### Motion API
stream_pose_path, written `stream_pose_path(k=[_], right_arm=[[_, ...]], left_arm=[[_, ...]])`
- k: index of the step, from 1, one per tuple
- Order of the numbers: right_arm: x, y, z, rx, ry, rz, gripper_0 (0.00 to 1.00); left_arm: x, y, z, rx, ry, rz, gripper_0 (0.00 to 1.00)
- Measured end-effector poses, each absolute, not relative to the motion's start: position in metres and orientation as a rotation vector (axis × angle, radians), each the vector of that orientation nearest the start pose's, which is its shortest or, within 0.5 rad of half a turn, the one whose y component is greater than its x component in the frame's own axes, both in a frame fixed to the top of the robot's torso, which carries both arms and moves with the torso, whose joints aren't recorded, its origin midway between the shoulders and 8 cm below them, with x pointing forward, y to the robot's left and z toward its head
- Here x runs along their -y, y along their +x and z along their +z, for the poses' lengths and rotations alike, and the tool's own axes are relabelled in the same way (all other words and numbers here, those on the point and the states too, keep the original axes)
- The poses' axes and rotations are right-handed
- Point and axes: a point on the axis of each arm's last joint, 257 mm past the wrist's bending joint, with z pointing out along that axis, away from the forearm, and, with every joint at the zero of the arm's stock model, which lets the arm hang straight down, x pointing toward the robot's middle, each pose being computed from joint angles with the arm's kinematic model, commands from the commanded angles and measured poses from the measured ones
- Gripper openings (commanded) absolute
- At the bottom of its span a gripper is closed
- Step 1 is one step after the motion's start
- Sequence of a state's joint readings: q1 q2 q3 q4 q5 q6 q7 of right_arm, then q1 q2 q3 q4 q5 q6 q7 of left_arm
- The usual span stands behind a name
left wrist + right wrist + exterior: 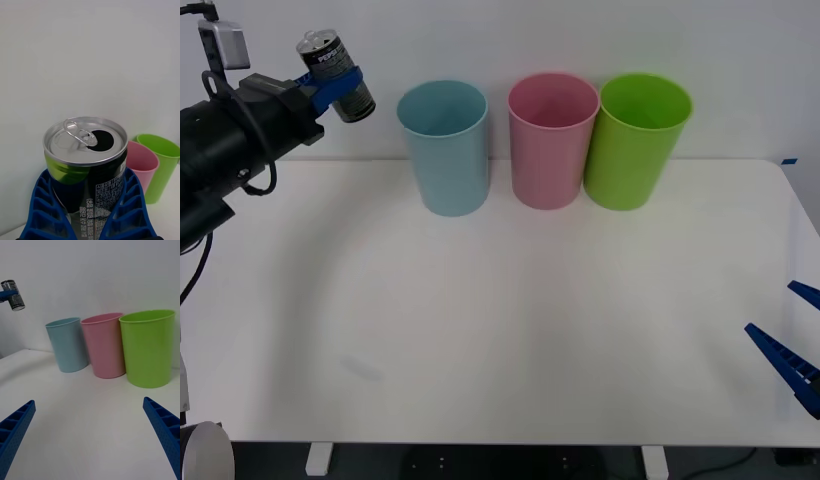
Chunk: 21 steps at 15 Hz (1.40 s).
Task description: Grasp the object on the table and drop it into the matching bin: aluminum can to the light blue bin, PET bottle to the pink bin.
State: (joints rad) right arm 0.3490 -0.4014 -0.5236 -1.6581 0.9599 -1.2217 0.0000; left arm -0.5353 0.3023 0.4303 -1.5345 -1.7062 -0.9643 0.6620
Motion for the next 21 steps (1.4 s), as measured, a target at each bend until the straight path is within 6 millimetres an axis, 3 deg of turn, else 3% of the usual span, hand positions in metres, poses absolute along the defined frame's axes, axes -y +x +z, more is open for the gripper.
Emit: stream_pose_path(k=[8, 14, 18, 21], right_arm=[[0.330, 0.342, -0.169, -1.441, -0.465, 0.567, 1.00], [0.330, 0.342, -0.169, -1.441, -0.465, 0.567, 1.00], [0.330, 0.342, -0.169, -1.441, -0.465, 0.567, 1.00], [0.330, 0.342, -0.169, -1.441, -0.465, 0.567, 1.00]], left_arm=[[-0.181, 0.657, 0.024, -1.453, 0.442, -0.494, 0.00], [-0.166, 0.700, 0.014, -1.491, 0.467, -0.408, 0.00], [-0.163, 0.711, 0.019, -1.496, 0.444, -0.385, 0.01], [-0.144, 0.714, 0.018, -1.491, 0.440, -0.386, 0.00]])
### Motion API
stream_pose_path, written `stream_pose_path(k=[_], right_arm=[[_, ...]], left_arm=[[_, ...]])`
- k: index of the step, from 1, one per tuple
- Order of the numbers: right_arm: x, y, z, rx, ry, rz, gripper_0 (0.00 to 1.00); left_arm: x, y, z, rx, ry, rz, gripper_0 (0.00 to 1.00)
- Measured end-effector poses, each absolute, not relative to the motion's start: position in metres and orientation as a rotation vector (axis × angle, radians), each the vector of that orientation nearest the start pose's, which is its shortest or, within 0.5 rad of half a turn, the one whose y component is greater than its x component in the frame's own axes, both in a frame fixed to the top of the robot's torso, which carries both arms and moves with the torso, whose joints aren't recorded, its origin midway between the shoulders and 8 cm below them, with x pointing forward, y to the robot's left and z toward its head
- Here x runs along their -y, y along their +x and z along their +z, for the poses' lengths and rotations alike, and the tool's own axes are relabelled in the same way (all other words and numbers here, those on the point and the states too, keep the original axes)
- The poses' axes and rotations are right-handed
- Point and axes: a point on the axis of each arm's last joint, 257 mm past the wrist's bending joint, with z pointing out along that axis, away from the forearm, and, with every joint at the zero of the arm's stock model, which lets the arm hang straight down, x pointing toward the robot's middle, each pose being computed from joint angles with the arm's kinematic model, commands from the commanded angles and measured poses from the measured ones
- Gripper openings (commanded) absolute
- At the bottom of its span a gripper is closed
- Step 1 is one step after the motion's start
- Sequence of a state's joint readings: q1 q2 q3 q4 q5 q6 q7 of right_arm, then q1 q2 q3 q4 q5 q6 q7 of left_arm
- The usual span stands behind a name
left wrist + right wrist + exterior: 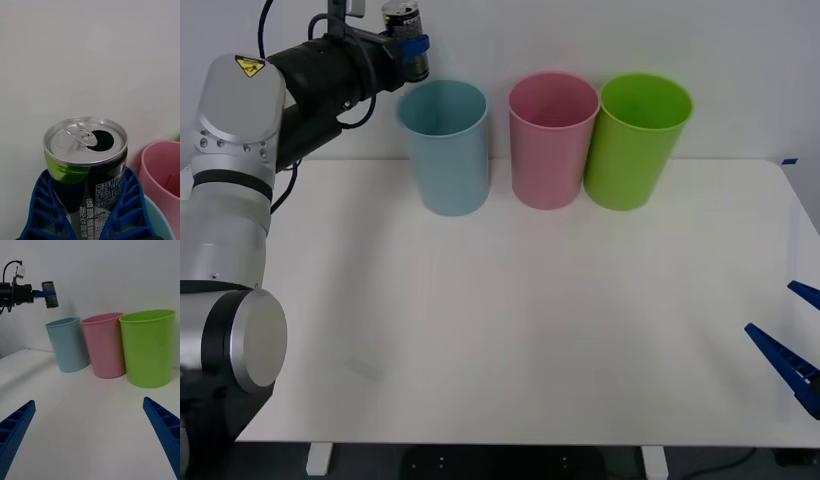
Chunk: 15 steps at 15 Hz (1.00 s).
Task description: Grasp the object on the table and drop it into the matching bin: aluminum can to the light blue bin, PET bottle to the pink bin.
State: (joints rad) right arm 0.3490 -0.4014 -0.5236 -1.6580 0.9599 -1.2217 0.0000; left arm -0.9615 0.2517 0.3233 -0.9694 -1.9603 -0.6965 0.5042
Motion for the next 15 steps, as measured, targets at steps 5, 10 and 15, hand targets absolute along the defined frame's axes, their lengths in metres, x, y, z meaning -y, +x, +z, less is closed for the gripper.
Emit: stream_pose_path(k=[5, 10, 15], right_arm=[[0.330, 0.342, -0.169, -1.441, -0.465, 0.567, 1.00], [0.330, 0.342, -0.169, -1.441, -0.465, 0.567, 1.00], [0.330, 0.342, -0.169, -1.441, -0.465, 0.567, 1.00]], left_arm=[[-0.116, 0.712, 0.017, -1.478, 0.446, -0.408, 0.00], [-0.106, 0.711, 0.016, -1.478, 0.468, -0.408, 0.02], [-0.104, 0.710, 0.016, -1.477, 0.468, -0.416, 0.81]])
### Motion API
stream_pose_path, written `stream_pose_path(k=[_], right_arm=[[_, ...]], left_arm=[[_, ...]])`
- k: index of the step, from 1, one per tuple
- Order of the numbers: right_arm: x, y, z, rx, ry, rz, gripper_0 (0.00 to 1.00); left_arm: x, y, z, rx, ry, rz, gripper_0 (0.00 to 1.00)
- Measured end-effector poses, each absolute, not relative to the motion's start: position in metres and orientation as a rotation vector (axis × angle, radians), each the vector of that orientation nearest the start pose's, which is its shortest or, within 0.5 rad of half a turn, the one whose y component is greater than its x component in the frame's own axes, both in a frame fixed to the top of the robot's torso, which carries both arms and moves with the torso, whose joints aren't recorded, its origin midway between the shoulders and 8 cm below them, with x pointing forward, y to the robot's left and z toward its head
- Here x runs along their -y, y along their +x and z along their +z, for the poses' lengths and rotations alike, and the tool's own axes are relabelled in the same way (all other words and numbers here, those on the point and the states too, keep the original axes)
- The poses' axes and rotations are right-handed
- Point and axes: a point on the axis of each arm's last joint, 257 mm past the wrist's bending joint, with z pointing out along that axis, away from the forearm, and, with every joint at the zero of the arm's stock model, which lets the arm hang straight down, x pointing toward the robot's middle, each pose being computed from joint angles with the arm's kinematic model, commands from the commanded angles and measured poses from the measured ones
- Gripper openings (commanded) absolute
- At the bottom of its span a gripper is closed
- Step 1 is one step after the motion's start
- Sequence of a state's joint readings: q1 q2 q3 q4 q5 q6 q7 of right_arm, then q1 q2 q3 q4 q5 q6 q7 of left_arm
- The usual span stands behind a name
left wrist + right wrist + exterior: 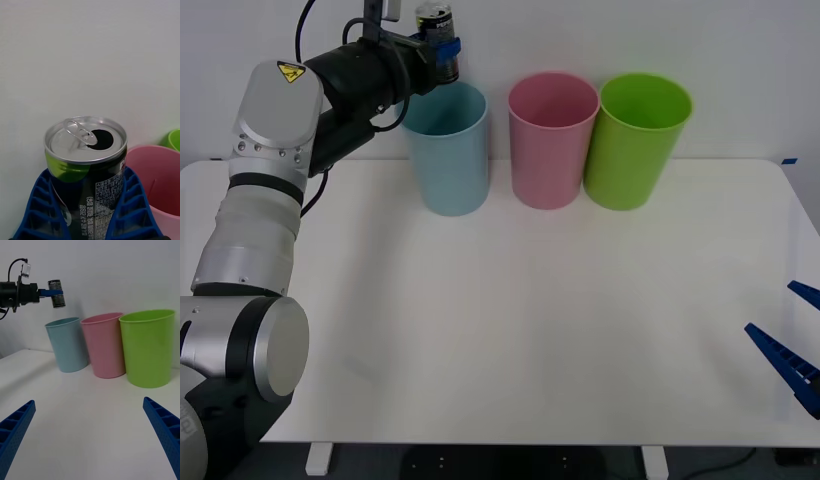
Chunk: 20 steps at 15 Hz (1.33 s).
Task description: Grasp the object on the table and drop it into the matching bin: aluminum can to the light blue bin, PET bottle to the pink bin.
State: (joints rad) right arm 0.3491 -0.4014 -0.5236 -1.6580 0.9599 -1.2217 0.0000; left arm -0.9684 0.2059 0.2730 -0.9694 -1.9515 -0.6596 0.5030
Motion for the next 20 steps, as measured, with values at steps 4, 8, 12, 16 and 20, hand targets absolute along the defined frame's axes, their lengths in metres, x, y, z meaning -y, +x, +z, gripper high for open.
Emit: stream_pose_path(k=[4, 8, 12, 16, 20], right_arm=[[0.330, 0.342, -0.169, -1.441, -0.465, 0.567, 1.00], [0.330, 0.342, -0.169, -1.441, -0.465, 0.567, 1.00], [0.330, 0.342, -0.169, -1.441, -0.465, 0.567, 1.00], [0.330, 0.342, -0.169, -1.441, -0.465, 0.567, 1.00], [0.330, 0.342, -0.169, -1.441, -0.465, 0.567, 1.00]], left_arm=[[-0.105, 0.711, 0.017, -1.471, 0.465, -0.413, 1.00], [-0.105, 0.709, 0.019, -1.464, 0.448, -0.440, 1.00], [-0.115, 0.704, 0.022, -1.451, 0.425, -0.507, 1.00], [-0.141, 0.684, 0.023, -1.413, 0.446, -0.605, 1.00], [-0.176, 0.654, 0.011, -1.380, 0.470, -0.661, 1.00]])
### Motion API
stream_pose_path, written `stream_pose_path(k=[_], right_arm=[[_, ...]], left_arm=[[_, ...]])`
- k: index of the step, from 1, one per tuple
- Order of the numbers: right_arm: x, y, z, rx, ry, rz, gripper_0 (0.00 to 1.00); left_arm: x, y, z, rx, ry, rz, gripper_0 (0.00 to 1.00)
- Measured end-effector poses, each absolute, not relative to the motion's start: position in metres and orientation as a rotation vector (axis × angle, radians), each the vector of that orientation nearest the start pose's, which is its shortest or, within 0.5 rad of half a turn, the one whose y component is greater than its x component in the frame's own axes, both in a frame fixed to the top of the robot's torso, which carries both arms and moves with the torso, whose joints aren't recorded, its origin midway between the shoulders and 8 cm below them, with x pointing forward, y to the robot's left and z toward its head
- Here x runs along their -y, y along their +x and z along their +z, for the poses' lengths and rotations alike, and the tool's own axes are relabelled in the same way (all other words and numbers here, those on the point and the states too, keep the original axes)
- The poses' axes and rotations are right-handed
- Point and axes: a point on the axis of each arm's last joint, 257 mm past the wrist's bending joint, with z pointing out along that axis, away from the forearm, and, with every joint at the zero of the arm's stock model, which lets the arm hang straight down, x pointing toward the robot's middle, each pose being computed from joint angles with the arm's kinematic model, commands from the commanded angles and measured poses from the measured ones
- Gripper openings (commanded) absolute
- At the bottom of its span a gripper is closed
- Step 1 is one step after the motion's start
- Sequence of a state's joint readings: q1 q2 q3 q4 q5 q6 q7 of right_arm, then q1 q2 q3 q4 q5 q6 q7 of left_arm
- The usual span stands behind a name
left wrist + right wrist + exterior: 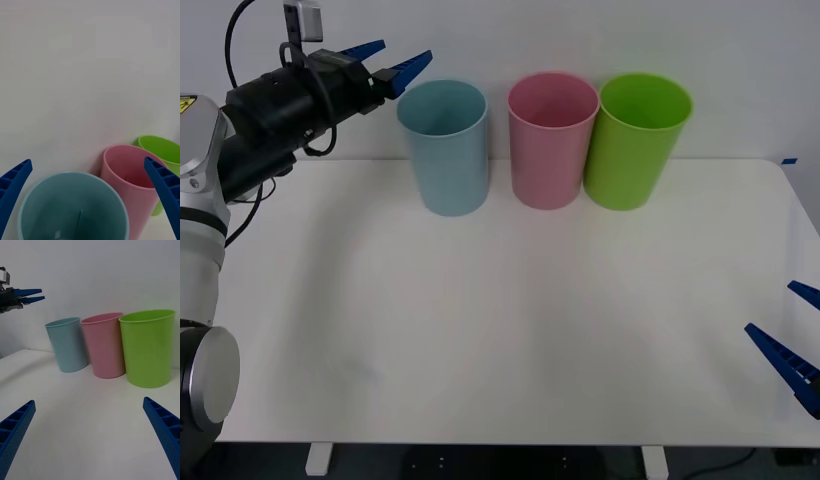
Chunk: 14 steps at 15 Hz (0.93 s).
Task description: Grasp the object on the table and drop it into the matching bin: aluminum can to the light blue bin, PET bottle to the pink bin.
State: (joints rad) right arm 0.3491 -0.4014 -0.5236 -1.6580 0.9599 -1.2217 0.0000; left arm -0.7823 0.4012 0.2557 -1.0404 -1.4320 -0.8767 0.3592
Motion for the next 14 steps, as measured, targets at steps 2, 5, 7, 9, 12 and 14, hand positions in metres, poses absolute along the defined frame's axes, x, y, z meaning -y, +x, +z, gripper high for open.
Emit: stream_pose_path(k=[2, 5, 7, 9, 12, 14], right_arm=[[0.330, 0.342, -0.169, -1.441, -0.465, 0.567, 1.00], [0.330, 0.342, -0.169, -1.441, -0.465, 0.567, 1.00], [0.330, 0.342, -0.169, -1.441, -0.465, 0.567, 1.00], [0.330, 0.342, -0.169, -1.441, -0.465, 0.567, 1.00], [0.330, 0.342, -0.169, -1.441, -0.465, 0.567, 1.00], [0.330, 0.342, -0.169, -1.441, -0.465, 0.567, 1.00]], left_arm=[[-0.196, 0.632, 0.004, -1.361, 0.470, -0.675, 1.00], [-0.227, 0.594, -0.008, -1.339, 0.476, -0.670, 1.00], [-0.252, 0.569, -0.016, -1.333, 0.481, -0.647, 1.00], [-0.278, 0.542, -0.028, -1.329, 0.514, -0.604, 1.00], [-0.309, 0.503, -0.051, -1.351, 0.574, -0.560, 1.00], [-0.328, 0.480, -0.066, -1.389, 0.612, -0.539, 1.00]])
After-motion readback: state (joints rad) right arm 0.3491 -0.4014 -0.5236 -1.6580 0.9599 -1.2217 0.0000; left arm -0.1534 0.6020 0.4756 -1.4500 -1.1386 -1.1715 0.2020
